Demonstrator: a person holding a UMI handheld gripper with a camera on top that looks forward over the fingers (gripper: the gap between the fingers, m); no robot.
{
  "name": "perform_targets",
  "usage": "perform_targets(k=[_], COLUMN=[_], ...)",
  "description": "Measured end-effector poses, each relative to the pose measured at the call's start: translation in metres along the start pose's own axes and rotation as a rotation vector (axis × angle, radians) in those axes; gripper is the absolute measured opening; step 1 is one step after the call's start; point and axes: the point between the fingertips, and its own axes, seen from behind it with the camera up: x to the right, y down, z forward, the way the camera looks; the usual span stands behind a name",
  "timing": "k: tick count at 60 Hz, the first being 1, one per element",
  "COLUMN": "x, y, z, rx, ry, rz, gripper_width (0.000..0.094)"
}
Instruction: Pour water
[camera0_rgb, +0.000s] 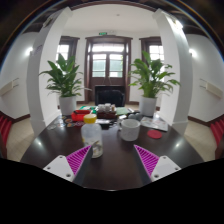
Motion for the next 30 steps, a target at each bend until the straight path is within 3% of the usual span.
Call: perform_targets(k=[9,30], x=[-0.035,-0.070], y=[0.016,-0.026], z=[0.021,0.093], rx=[-0.025,0.094], ry=[-0.085,-0.124], rz=[0.029,0.065], gripper_width=[0.0830,0.0823])
